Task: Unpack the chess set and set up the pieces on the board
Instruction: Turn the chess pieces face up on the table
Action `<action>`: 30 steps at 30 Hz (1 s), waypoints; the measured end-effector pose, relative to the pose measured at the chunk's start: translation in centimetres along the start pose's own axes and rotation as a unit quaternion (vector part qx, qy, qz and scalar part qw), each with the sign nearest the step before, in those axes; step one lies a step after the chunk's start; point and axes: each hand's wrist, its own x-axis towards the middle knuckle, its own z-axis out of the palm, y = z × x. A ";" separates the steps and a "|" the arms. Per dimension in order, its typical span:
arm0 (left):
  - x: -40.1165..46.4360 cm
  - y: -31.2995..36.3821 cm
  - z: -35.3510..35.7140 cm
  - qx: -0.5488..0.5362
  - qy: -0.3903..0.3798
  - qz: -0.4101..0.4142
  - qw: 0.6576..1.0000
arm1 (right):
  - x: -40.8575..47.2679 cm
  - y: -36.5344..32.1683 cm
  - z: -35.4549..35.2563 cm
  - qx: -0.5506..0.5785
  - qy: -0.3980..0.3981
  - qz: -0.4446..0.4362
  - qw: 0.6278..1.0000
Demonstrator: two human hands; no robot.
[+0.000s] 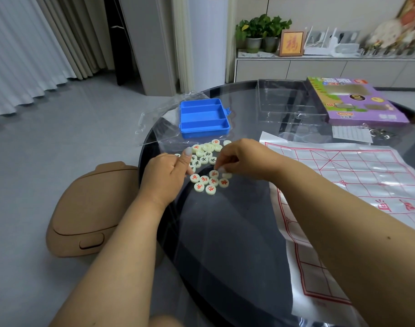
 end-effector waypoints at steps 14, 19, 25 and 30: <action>-0.1 0.0 0.0 -0.035 -0.036 0.002 0.999 | -0.2 0.3 -0.5 0.081 -0.016 0.070 0.994; 0.0 -0.1 0.1 -0.076 -0.049 -0.011 0.996 | 1.4 1.2 0.5 -0.006 0.081 0.098 0.992; 0.6 -0.2 0.0 0.009 0.023 0.007 1.000 | 1.9 1.1 1.1 0.002 0.025 0.099 0.995; 1.0 -0.7 0.0 -0.002 0.051 -0.040 0.998 | 3.6 0.7 0.5 -0.014 0.128 0.121 0.984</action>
